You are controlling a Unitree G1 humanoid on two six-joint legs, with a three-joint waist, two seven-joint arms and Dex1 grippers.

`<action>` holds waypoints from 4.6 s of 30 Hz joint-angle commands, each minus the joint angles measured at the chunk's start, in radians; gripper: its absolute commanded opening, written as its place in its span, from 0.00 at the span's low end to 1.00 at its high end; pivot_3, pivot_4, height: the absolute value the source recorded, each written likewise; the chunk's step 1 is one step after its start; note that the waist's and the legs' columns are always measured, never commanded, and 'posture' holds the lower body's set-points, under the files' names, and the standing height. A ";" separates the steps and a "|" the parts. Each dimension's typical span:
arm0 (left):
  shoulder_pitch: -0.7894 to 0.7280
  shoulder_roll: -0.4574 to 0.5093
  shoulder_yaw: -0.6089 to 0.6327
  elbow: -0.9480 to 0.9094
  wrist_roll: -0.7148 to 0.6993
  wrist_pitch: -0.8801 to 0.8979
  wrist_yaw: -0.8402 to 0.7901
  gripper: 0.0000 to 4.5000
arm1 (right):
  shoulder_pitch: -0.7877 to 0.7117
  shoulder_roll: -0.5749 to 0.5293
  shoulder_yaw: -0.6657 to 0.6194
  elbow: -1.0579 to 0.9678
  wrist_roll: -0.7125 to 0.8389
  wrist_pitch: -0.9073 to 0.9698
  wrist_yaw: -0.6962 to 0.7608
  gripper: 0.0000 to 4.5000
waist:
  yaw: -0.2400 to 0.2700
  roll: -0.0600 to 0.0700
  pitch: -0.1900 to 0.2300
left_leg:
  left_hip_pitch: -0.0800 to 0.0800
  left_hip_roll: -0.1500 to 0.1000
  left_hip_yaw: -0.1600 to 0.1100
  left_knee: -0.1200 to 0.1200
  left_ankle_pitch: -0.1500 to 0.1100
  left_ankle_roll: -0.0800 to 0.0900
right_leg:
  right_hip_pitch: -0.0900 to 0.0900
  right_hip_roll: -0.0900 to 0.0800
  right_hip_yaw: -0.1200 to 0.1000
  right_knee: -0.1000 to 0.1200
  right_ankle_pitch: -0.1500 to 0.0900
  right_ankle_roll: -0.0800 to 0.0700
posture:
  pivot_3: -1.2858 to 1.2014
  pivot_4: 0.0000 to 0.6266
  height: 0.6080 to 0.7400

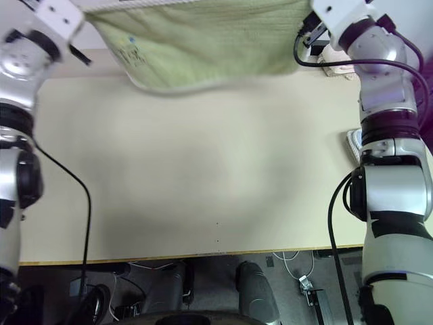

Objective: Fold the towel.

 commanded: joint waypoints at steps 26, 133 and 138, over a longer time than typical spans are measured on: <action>0.873 0.295 0.036 -0.515 -0.505 -0.101 -1.233 0.01 | 0.998 -0.318 -0.168 -0.910 0.462 0.285 0.748 0.00 | 0.023 0.001 0.000 | 0.001 0.002 0.000 0.015 0.000 -0.001 | 0.002 0.000 0.001 0.014 0.000 -0.001 | 0.52 0.24 1.00; 0.595 0.238 0.224 -0.058 -0.345 0.260 -0.935 1.00 | 0.644 -0.041 -0.027 -0.741 0.230 0.482 0.455 0.99 | 0.007 0.000 0.000 | 0.011 0.002 0.000 0.014 -0.002 0.002 | 0.011 0.001 0.001 0.014 -0.003 -0.005 | 0.52 0.24 1.00; 0.723 0.262 0.300 -0.168 -0.527 0.518 -1.210 1.00 | 0.634 -0.031 -0.017 -0.746 0.232 0.490 0.455 0.99 | 0.005 0.000 0.000 | 0.011 0.002 0.000 0.014 -0.002 0.002 | 0.011 0.001 0.000 0.014 -0.003 -0.005 | 0.52 0.24 1.00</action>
